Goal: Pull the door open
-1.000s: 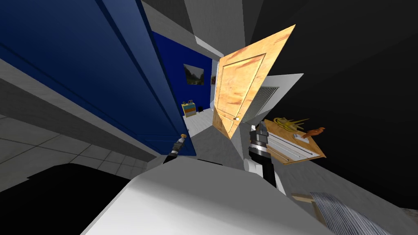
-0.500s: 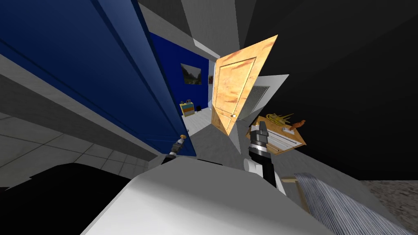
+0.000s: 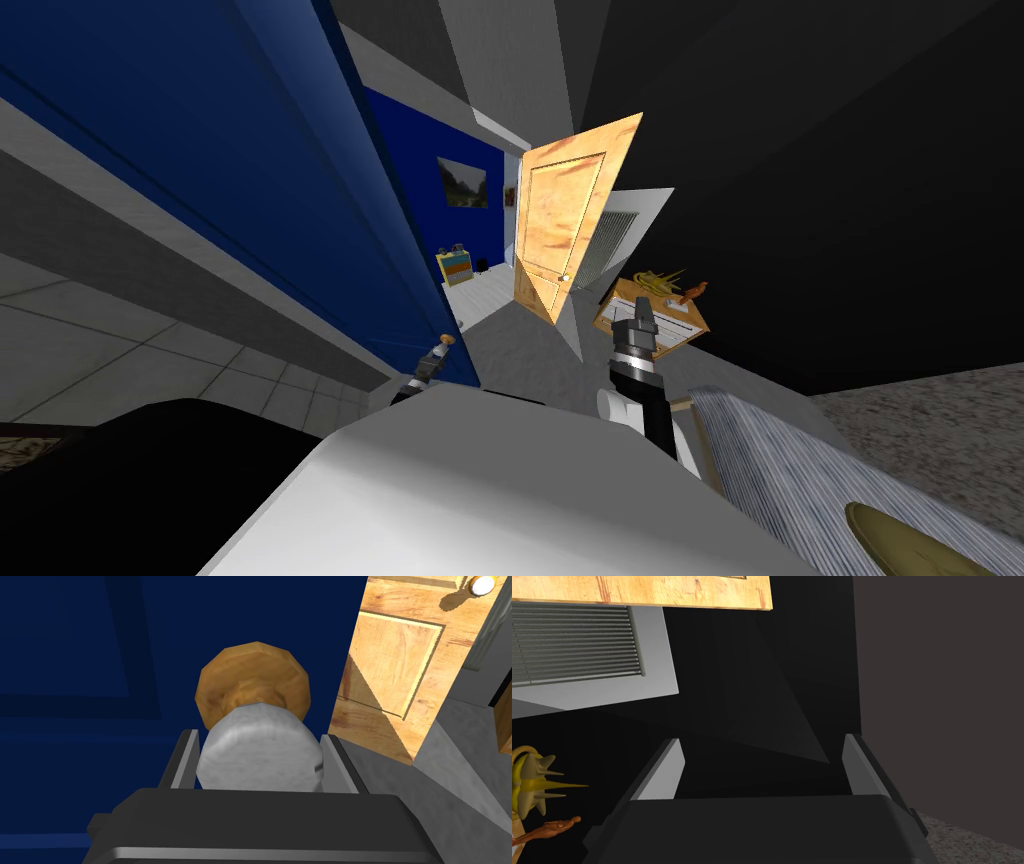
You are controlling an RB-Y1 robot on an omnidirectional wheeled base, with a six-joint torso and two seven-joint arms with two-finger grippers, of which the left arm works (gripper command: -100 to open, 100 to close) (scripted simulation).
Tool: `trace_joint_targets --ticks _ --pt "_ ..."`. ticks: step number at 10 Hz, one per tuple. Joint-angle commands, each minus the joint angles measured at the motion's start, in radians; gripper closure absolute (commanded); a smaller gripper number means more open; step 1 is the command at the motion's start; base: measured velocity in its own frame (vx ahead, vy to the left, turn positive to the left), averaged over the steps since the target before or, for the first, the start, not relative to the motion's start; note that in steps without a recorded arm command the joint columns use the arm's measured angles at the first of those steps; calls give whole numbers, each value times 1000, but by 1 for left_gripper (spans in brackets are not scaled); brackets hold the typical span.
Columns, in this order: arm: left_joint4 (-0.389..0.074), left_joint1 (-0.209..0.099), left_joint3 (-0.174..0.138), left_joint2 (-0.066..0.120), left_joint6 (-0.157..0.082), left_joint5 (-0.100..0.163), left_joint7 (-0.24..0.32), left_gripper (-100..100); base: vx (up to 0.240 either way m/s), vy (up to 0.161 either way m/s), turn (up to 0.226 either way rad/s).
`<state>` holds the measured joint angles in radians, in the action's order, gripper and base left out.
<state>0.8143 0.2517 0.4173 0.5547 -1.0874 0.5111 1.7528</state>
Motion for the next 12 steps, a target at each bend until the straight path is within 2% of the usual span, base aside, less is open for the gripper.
trace_joint_targets --ticks 1,2,5,7,8,9,10,11,12 --pt "0 0 0 0 0 0 0 100 -100 27 -31" --pt "-27 11 15 2 -33 -10 14 100 -27 6 -7" --pt "-81 29 40 9 -110 -29 40 100 -12 8 -3" --pt "-127 45 61 14 -188 -44 60 100 -20 19 -11" --pt "-152 53 72 17 -217 -52 70 100 -34 24 -4" --pt "-152 53 72 17 -237 -52 70 100 -37 19 2" --pt "-176 61 83 20 -269 -61 81 100 -34 27 -5" --pt "-176 61 83 20 -281 -61 81 100 -27 20 -1" --pt "-200 69 93 22 -309 -69 91 100 -24 25 -10"
